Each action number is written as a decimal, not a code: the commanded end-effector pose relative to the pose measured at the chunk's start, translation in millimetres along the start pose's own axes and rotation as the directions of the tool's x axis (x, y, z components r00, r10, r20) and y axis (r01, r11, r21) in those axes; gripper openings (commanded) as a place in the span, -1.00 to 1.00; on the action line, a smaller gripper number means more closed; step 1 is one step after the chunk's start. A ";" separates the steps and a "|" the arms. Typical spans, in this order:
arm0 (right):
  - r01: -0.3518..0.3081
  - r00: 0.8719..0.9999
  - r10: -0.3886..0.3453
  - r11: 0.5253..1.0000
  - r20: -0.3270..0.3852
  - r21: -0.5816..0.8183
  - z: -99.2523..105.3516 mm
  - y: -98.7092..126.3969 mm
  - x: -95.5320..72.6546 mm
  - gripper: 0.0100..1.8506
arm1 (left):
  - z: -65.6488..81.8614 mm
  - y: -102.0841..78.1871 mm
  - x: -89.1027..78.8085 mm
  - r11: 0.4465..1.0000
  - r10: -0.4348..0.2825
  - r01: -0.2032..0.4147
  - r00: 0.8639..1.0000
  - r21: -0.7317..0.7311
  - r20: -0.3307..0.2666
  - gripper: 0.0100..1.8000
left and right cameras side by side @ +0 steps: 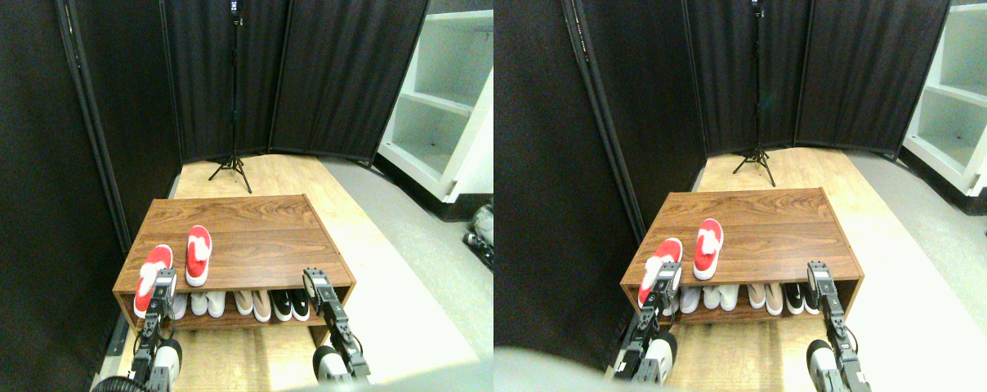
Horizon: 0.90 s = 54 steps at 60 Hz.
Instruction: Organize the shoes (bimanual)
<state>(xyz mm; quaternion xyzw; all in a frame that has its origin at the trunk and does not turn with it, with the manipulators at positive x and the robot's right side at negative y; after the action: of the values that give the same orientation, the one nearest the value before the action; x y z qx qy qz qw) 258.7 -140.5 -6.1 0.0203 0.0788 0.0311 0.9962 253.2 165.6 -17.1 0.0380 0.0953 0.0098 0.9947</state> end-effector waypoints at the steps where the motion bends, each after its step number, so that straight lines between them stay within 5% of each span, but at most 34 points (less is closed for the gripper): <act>1: -0.006 1.000 0.007 1.000 0.027 -0.014 4.1 1.3 1.1 -0.38 | 4.7 -1.9 1.3 1.000 -0.009 0.009 0.999 -0.006 0.031 -1.00; 27: -0.006 1.000 0.006 1.000 0.029 -0.018 4.8 2.1 1.2 -0.38 | 2.6 0.7 1.5 0.999 -0.014 0.016 0.999 -0.040 0.051 -1.00; 29: -0.012 0.999 0.012 1.000 0.039 -0.016 4.0 1.8 1.5 -0.38 | 2.3 3.0 1.5 0.999 -0.021 0.023 0.999 -0.040 0.037 -0.67; 34: -0.011 0.999 0.011 1.000 0.040 -0.014 4.0 2.0 1.7 -0.38 | 1.6 5.5 1.9 0.997 -0.056 0.058 0.997 -0.046 0.049 -0.42; 43: -0.012 0.999 0.013 1.000 0.039 -0.014 5.0 2.4 1.4 -0.37 | 2.2 6.3 -1.2 0.994 -0.074 0.083 0.992 -0.077 0.107 -0.27; 54: -0.019 0.998 0.019 1.000 0.053 -0.011 4.9 1.9 1.5 -0.36 | 7.7 4.9 -10.3 0.996 -0.058 0.065 0.993 -0.064 0.101 -0.18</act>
<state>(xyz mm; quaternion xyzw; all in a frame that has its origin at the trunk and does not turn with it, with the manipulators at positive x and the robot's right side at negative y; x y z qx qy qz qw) 258.8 -140.8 -5.7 0.0197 0.0752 0.0305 0.9965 243.0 171.5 -17.2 0.0044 0.0670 -0.0216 0.9975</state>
